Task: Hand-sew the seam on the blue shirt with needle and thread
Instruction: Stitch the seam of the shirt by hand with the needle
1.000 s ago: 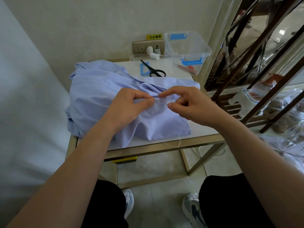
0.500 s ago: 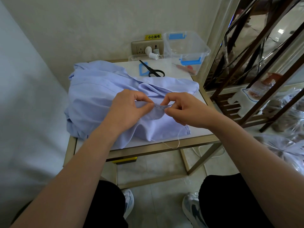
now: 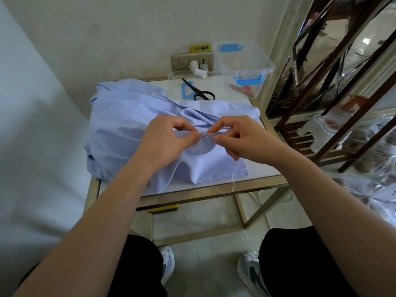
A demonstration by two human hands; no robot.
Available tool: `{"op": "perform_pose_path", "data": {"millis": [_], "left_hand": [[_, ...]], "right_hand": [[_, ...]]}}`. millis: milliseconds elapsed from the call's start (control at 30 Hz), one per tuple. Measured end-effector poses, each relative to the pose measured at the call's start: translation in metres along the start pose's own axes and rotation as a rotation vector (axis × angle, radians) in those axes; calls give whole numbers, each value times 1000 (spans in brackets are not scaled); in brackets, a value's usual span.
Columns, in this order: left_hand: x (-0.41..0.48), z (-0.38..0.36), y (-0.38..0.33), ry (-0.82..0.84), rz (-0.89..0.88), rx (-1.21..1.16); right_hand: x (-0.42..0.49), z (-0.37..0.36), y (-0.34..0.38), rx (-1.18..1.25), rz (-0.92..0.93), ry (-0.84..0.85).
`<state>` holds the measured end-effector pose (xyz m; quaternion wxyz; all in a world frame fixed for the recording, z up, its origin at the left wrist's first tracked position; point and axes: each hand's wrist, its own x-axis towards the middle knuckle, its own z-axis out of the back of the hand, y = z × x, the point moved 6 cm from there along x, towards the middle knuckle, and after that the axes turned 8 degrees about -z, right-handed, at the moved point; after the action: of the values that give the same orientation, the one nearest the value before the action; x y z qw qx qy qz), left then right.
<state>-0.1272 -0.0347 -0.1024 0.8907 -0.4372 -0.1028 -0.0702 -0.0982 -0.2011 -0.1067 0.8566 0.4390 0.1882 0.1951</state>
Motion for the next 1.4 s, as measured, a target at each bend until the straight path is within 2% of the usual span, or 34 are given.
{"op": "perform_pose_path", "data": {"millis": [133,467,900,1133,1400], "left_hand": [[-1,1,1,-11,36,-64],[-3,0,-2,83,83,-269],[-3,-2,-3,150,86,-391],[-7,-7,-2,217,151,-530],[-7,-10,-3,213,157,-573]], "right_hand": [[-1,5,-2,63,-23,4],[-1,7,-4,245,-44,86],[1,4,-7,342,-30,153],[0,2,-7,417,-19,211],[3,-5,-4,448,13,190]]}}
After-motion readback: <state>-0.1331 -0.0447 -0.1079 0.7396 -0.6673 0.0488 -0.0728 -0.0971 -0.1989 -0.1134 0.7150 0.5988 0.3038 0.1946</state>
